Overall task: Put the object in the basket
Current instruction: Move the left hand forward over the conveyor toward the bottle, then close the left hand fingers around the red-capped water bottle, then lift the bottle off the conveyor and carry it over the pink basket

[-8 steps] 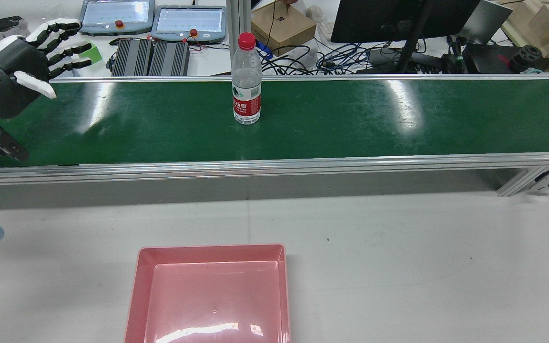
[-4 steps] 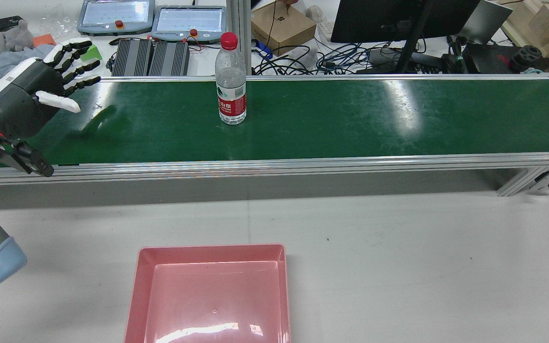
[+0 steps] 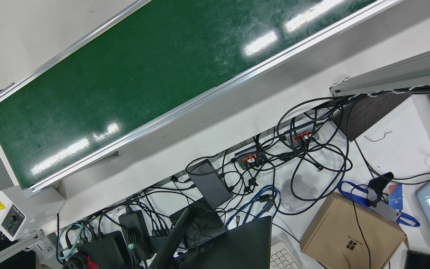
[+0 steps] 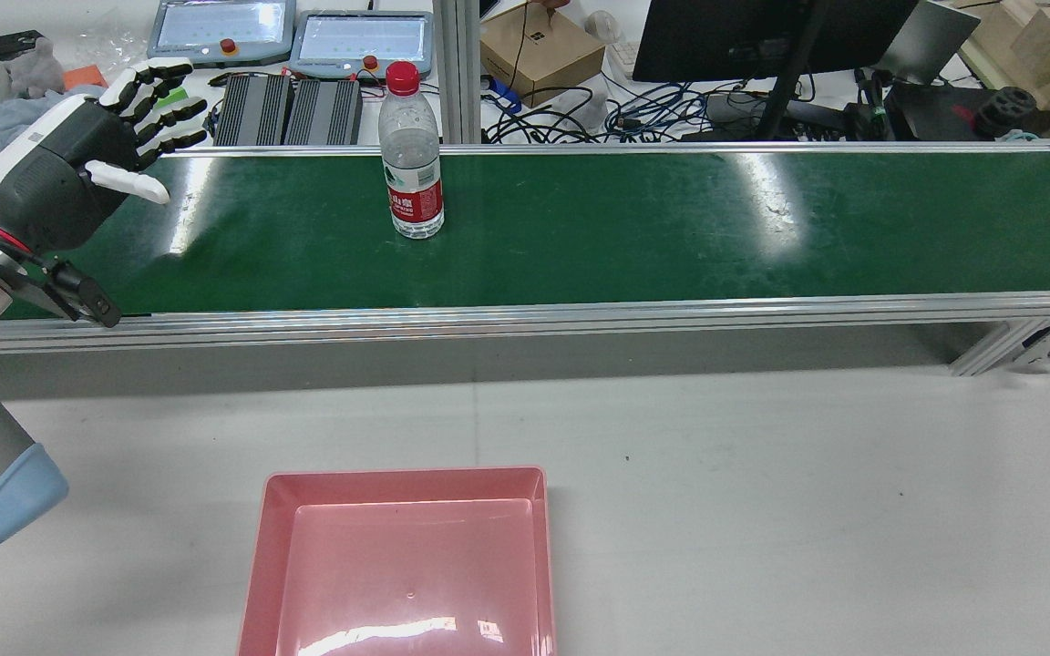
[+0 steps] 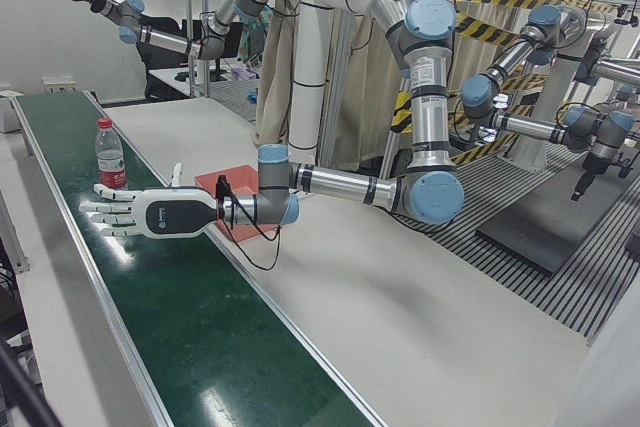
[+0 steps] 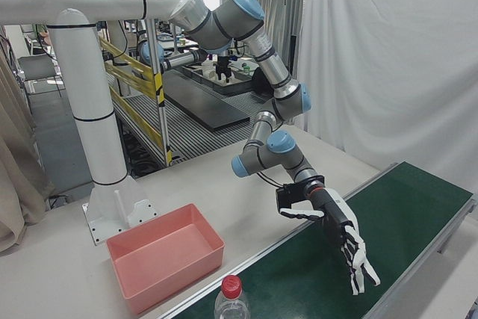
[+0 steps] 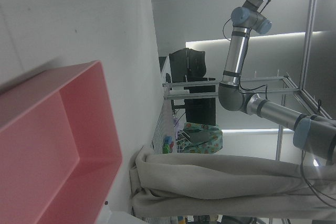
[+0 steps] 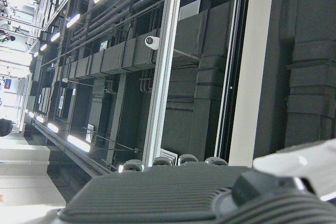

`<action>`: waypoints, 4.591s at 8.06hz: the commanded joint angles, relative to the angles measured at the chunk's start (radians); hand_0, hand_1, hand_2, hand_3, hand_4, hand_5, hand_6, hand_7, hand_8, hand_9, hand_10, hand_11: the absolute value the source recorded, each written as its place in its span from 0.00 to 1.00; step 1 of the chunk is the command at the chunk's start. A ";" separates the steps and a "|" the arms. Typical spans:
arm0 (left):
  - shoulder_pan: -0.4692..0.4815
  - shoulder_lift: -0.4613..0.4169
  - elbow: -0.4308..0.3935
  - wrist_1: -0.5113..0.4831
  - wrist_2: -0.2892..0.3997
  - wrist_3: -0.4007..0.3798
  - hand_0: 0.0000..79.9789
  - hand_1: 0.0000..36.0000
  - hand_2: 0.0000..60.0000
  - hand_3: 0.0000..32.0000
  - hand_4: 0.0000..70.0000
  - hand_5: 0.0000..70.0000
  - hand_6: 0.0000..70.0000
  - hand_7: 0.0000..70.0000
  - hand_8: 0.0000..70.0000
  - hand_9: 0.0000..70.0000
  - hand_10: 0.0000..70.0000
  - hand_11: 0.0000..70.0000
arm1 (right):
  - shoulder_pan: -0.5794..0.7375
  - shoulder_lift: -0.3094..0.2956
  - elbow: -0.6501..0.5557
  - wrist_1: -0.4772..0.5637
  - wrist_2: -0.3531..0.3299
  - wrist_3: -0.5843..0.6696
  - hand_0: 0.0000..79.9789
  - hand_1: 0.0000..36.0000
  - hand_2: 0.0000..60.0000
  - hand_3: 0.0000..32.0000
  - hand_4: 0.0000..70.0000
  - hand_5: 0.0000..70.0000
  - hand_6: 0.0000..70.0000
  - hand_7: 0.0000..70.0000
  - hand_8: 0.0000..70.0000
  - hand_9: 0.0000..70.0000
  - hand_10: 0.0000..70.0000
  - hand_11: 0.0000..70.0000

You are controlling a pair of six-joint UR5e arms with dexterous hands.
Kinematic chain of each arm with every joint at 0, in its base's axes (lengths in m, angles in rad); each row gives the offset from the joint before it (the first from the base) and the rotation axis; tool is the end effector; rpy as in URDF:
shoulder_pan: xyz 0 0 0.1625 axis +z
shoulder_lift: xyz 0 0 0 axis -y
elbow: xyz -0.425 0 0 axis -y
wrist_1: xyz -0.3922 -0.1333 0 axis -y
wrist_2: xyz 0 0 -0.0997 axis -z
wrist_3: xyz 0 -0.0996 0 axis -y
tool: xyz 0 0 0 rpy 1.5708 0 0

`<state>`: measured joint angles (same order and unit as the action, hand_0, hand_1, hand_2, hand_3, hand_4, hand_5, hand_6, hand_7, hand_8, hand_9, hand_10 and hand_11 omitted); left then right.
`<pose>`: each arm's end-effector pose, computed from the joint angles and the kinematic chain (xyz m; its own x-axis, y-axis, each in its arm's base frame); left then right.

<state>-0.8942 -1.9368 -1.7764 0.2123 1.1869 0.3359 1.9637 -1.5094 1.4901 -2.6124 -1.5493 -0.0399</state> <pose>0.2448 -0.5773 0.4080 -0.9624 -0.1996 -0.1842 0.1028 0.3601 -0.9272 0.3371 -0.4597 0.6327 -0.9082 -0.4178 0.0243 -0.2233 0.4346 -0.8725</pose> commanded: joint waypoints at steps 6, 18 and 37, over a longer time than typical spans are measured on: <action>0.003 -0.005 0.054 -0.176 -0.006 0.072 0.67 0.14 0.00 0.25 0.05 0.48 0.10 0.08 0.20 0.23 0.14 0.22 | 0.001 0.000 0.001 0.000 0.000 0.000 0.00 0.00 0.00 0.00 0.00 0.00 0.00 0.00 0.00 0.00 0.00 0.00; 0.006 -0.100 0.130 -0.093 0.054 0.072 0.68 0.15 0.00 0.23 0.04 0.47 0.08 0.07 0.17 0.20 0.11 0.17 | 0.000 0.000 0.001 0.000 0.000 0.000 0.00 0.00 0.00 0.00 0.00 0.00 0.00 0.00 0.00 0.00 0.00 0.00; 0.295 -0.179 -0.314 0.304 0.119 0.247 1.00 0.70 0.25 0.00 0.56 1.00 1.00 1.00 1.00 1.00 1.00 1.00 | 0.000 0.000 0.001 0.000 0.000 0.000 0.00 0.00 0.00 0.00 0.00 0.00 0.00 0.00 0.00 0.00 0.00 0.00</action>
<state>-0.7101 -2.1192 -2.0003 0.4428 1.3105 0.5093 1.9636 -1.5094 1.4909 -2.6124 -1.5493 -0.0399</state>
